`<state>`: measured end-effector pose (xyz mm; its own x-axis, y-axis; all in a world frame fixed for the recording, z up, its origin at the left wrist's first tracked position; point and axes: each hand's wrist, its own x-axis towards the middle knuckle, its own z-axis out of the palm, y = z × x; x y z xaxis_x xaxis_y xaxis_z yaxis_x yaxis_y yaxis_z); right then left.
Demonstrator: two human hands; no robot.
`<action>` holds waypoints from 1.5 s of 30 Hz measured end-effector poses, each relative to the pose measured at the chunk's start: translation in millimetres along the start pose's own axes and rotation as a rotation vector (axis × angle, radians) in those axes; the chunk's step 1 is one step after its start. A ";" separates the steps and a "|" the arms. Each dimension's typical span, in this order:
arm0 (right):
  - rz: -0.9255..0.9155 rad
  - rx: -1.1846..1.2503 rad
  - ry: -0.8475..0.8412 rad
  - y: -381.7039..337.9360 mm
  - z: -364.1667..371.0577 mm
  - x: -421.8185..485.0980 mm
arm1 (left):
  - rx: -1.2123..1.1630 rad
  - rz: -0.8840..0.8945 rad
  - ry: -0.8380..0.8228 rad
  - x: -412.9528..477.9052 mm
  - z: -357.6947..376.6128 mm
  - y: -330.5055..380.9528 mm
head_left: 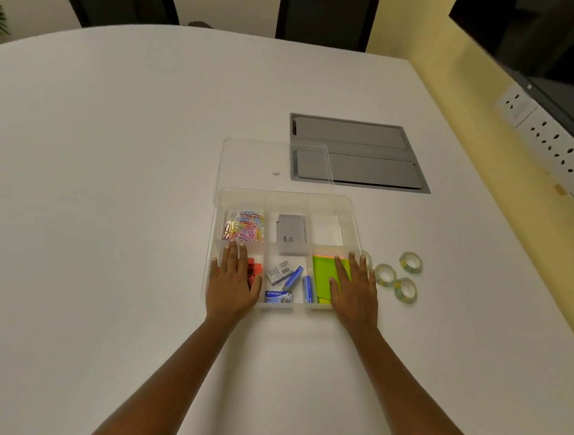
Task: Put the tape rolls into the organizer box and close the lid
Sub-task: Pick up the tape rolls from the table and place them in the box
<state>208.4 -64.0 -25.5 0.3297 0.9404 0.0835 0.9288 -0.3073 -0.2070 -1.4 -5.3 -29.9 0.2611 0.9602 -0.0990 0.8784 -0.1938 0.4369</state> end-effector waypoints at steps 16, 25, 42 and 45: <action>0.043 0.403 0.024 14.5 -7.9 1.9 | 0.054 -0.049 0.019 35.3 13.4 40.6; 0.157 -0.012 -0.139 90.6 -6.9 27.0 | 0.143 -0.085 0.012 35.6 21.3 39.5; 0.025 0.591 0.070 49.3 -47.2 85.1 | 0.219 -0.109 -0.004 37.0 16.5 44.6; -0.122 0.580 -0.072 24.7 -44.0 92.8 | 0.219 -0.115 0.008 38.5 17.8 43.9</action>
<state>269.4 9.2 20.0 0.1956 0.9776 0.0781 0.7087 -0.0858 -0.7003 54.3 19.6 -30.5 0.1519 0.9799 -0.1292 0.9682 -0.1212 0.2186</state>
